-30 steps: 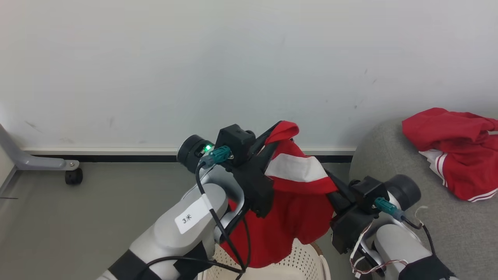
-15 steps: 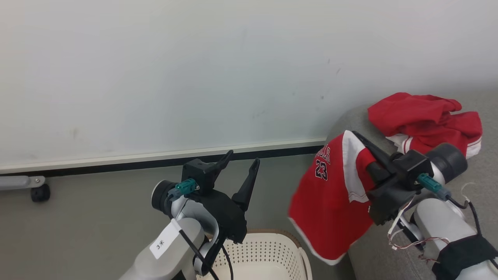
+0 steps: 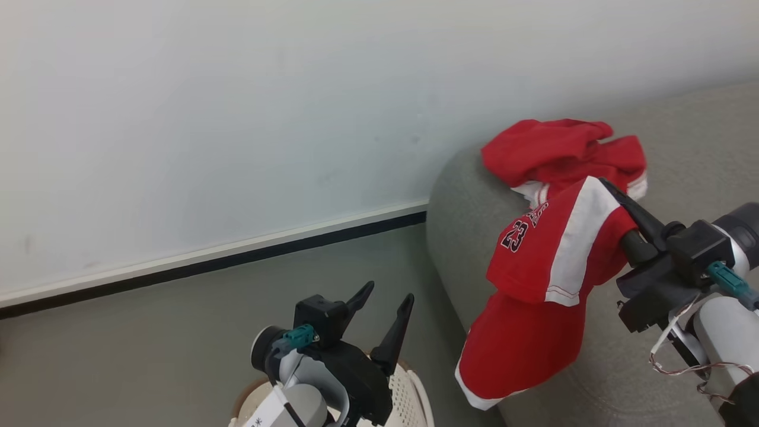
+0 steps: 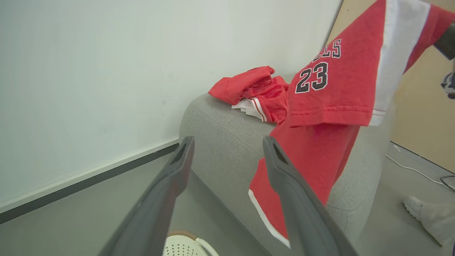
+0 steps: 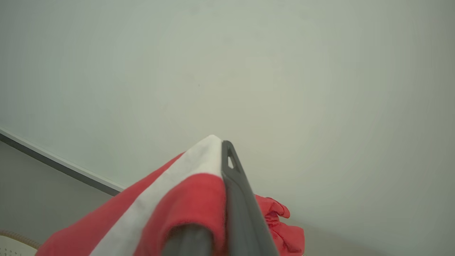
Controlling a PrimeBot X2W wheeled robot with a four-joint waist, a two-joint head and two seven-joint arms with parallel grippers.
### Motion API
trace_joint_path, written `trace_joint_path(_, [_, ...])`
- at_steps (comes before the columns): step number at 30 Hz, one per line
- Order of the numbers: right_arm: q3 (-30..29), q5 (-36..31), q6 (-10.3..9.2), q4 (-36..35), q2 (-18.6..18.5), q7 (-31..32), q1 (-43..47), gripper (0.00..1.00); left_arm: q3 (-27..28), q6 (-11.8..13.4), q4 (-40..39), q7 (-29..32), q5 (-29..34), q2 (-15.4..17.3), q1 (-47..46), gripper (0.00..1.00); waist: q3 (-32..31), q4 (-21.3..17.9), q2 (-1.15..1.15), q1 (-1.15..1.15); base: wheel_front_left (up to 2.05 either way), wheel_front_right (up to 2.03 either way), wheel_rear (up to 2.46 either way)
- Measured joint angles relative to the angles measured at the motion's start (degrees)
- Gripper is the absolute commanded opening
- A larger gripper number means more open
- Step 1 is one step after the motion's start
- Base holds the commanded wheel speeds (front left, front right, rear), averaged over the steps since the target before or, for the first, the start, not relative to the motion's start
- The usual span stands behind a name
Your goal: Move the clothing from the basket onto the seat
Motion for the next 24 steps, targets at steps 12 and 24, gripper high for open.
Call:
trace_joint_path(12, [-1.9,1.5,0.0,-5.1,-3.7,1.7,1.5,0.0,-1.3,0.4,-2.4,0.0,3.2,-1.0,1.3,1.0,2.0,-6.7,0.0,0.0,0.0,0.0,0.0])
trace_joint_path(24, [-5.1,3.4,0.4,-3.7,-7.6,4.6,-7.9,0.0,-3.4,0.4,-6.3,0.0,7.4,-1.0,0.7,1.0,8.1,-6.3,0.0,0.0,0.0,0.0,0.0])
